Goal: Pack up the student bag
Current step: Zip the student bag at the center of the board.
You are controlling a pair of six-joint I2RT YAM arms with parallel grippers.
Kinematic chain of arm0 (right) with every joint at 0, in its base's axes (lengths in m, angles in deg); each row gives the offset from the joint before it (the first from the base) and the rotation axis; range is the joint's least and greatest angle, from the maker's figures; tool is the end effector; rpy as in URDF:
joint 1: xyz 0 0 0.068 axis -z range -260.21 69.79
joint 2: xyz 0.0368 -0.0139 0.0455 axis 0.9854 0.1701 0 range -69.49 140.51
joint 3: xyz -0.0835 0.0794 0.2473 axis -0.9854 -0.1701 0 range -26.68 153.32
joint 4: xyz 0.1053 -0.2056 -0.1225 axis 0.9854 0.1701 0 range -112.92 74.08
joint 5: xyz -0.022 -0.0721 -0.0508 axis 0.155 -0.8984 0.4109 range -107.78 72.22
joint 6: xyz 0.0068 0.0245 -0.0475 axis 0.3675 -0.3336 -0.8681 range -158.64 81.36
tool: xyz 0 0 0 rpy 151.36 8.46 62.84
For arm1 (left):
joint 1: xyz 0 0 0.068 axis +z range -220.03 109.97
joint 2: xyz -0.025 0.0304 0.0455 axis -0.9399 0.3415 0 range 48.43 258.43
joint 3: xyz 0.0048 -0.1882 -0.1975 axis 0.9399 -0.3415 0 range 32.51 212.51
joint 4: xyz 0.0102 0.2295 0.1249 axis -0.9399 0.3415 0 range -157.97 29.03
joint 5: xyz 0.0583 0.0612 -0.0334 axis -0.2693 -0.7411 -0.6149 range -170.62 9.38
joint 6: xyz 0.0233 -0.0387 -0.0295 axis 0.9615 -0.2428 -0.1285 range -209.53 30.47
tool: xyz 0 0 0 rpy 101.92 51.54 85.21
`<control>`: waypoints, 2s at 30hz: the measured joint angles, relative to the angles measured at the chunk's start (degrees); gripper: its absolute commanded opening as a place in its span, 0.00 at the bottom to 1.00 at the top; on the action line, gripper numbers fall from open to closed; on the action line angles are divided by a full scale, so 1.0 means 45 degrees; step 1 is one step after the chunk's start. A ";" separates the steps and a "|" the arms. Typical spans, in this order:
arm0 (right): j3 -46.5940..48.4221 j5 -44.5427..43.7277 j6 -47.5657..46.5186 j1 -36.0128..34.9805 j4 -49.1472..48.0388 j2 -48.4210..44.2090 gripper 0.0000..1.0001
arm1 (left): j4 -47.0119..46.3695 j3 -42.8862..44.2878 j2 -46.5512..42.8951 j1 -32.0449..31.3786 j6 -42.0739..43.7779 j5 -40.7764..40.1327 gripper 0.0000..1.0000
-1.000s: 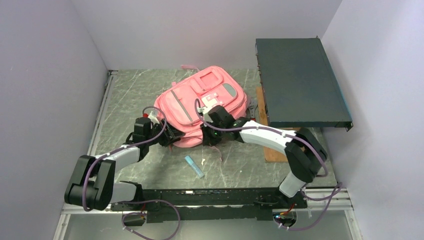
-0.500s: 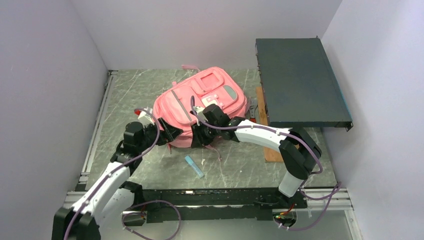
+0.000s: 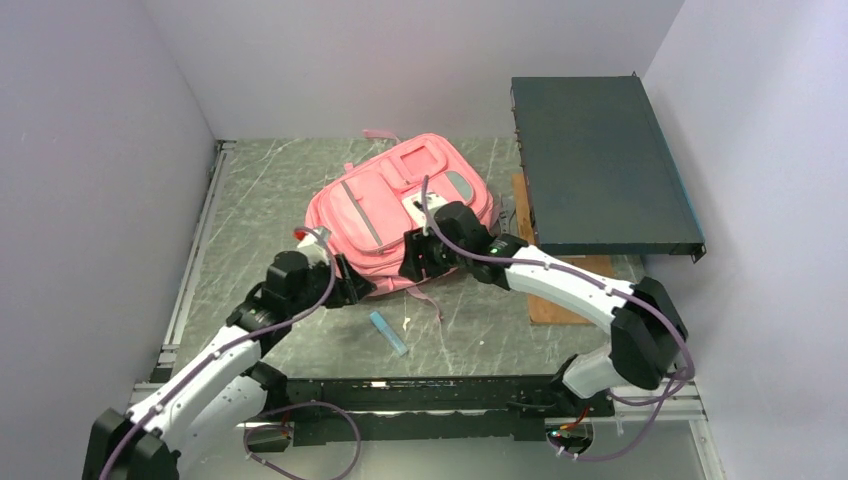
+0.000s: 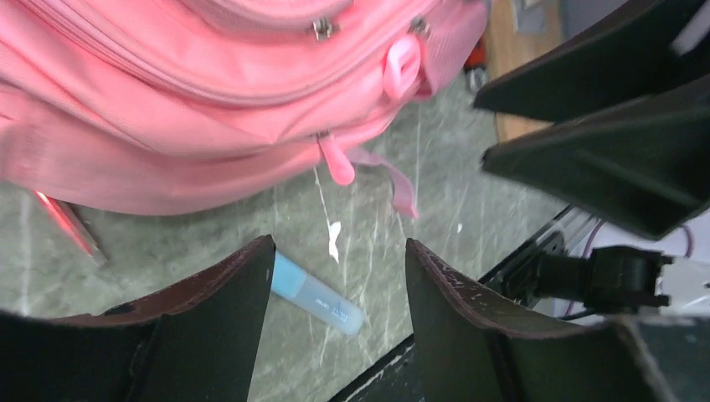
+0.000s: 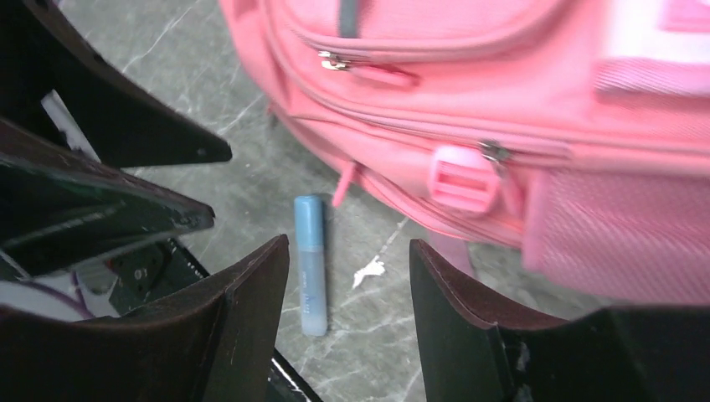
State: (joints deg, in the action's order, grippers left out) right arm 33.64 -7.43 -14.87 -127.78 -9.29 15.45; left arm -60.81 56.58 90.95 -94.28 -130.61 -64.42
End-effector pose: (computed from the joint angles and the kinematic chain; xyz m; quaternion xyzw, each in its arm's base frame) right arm 0.2179 0.2479 0.2615 -0.2233 0.8687 0.3194 0.3057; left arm 0.1549 -0.0807 0.2246 -0.0483 0.8398 -0.3851 0.3797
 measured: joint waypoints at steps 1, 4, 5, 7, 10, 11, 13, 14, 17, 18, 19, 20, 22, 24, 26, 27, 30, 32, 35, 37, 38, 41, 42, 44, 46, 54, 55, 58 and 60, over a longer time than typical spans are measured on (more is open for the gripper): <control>-0.0223 -0.0238 0.0117 0.0121 0.0000 -0.0335 0.57 | 0.0000 0.0034 0.0393 -0.0403 -0.0015 -0.0175 0.59; -0.0758 -0.0918 0.0423 0.0423 0.0034 -0.0947 0.57 | 0.0155 0.0311 0.1549 -0.1224 -0.0024 -0.0821 0.57; -0.0879 -0.1088 0.0505 0.0491 0.0049 -0.1030 0.57 | 0.0228 0.0466 0.1919 -0.1423 -0.0024 -0.1093 0.58; -0.1156 -0.1428 0.0646 0.0617 0.0078 -0.1151 0.57 | 0.0403 0.0908 0.2667 -0.1802 -0.0053 -0.1613 0.61; -0.1428 -0.1681 0.0806 0.0651 0.0126 -0.1156 0.58 | 0.0719 0.1855 0.3832 -0.2662 -0.0180 -0.2671 0.62; -0.1477 -0.1724 0.0831 0.0651 0.0141 -0.1156 0.58 | 0.0797 0.2147 0.4148 -0.2987 -0.0267 -0.2963 0.62; -0.1520 -0.1831 0.0869 0.0651 0.0194 -0.1156 0.58 | 0.1030 0.2754 0.4755 -0.3711 -0.0452 -0.3711 0.60; -0.1520 -0.1870 0.0874 0.0651 0.0204 -0.1156 0.58 | 0.1083 0.2958 0.4974 -0.3954 -0.0515 -0.3993 0.59; -0.1525 -0.1919 0.0874 0.0651 0.0199 -0.1156 0.58 | 0.1574 0.3818 0.5916 -0.4755 -0.0733 -0.5095 0.54; -0.1545 -0.1928 0.0874 0.0665 0.0194 -0.1166 0.58 | 0.1836 0.4153 0.6300 -0.4945 -0.0797 -0.5445 0.53; -0.1574 -0.1933 0.0874 0.0680 0.0194 -0.1180 0.58 | 0.2021 0.4435 0.6615 -0.5066 -0.0811 -0.5717 0.52; -0.1613 -0.1933 0.0874 0.0704 0.0185 -0.1200 0.58 | 0.2293 0.4789 0.6999 -0.5192 -0.0816 -0.6057 0.52; -0.1739 -0.1928 0.0879 0.0748 0.0180 -0.1287 0.58 | 0.2550 0.5212 0.7529 -0.5304 -0.0811 -0.6547 0.50; -0.1885 -0.1919 0.0884 0.0801 0.0180 -0.1389 0.59 | 0.2759 0.5411 0.7873 -0.5338 -0.0801 -0.6931 0.47; -0.2006 -0.1909 0.0928 0.0831 0.0121 -0.1438 0.59 | 0.3011 0.5518 0.8121 -0.5362 -0.0797 -0.7223 0.43; -0.2098 -0.1909 0.0942 0.0845 0.0058 -0.1462 0.59 | 0.3079 0.5552 0.8223 -0.5372 -0.0797 -0.7325 0.42; -0.2268 -0.1904 0.0971 0.0894 0.0024 -0.1486 0.59 | 0.3347 0.5731 0.8636 -0.5425 -0.0748 -0.7655 0.33; -0.2278 -0.1865 0.0971 0.0899 0.0015 -0.1486 0.59 | 0.3517 0.5916 0.8884 -0.5440 -0.0695 -0.7815 0.25; -0.2322 -0.1802 0.0976 0.0899 -0.0180 -0.1486 0.59 | 0.3657 0.6081 0.9078 -0.5450 -0.0539 -0.7995 0.03; -0.2341 -0.1758 0.1025 0.0903 -0.0267 -0.1472 0.59 | 0.3823 0.6203 0.9146 -0.5469 -0.0398 -0.8077 0.00; -0.2346 -0.1734 0.1078 0.0908 -0.0335 -0.1443 0.59 | 0.3925 0.6295 0.9165 -0.5489 -0.0345 -0.8155 0.00; -0.2341 -0.1496 0.1316 0.0937 -0.0753 -0.1190 0.59 | 0.3954 0.6334 0.9092 -0.5518 -0.0204 -0.8349 0.00; -0.2336 -0.1404 0.1438 0.0937 -0.0947 -0.1025 0.58 | 0.3939 0.6280 0.8995 -0.5523 -0.0112 -0.8403 0.00; -0.2283 -0.1224 0.1656 0.0937 -0.1297 -0.0568 0.58 | 0.3959 0.6115 0.8660 -0.5523 -0.0039 -0.8592 0.00; -0.2093 -0.1180 0.1904 0.0937 -0.1559 0.0068 0.58 | 0.4163 0.6013 0.8272 -0.5523 -0.0010 -0.8898 0.00; -0.1870 -0.1268 0.2409 0.1093 -0.2239 0.1554 0.57 | 0.4911 0.5848 0.7781 -0.5508 0.0160 -0.9379 0.19; -0.1870 -0.1239 0.2438 0.1107 -0.2278 0.1554 0.57 | 0.4770 0.5736 0.7694 -0.5498 0.0311 -0.9044 0.31; -0.1914 -0.1185 0.2453 0.1117 -0.2482 0.1525 0.57 | 0.4240 0.5367 0.7281 -0.5498 0.0612 -0.7907 0.61; -0.2059 -0.1180 0.2477 0.1117 -0.2681 0.1443 0.57 | 0.3662 0.5134 0.6980 -0.5498 0.0617 -0.7334 0.69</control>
State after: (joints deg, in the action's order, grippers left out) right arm 24.37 -12.74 -3.72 -122.75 -21.36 21.94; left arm -44.33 79.69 122.36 -119.02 -127.84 -97.42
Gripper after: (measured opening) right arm 0.573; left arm 0.551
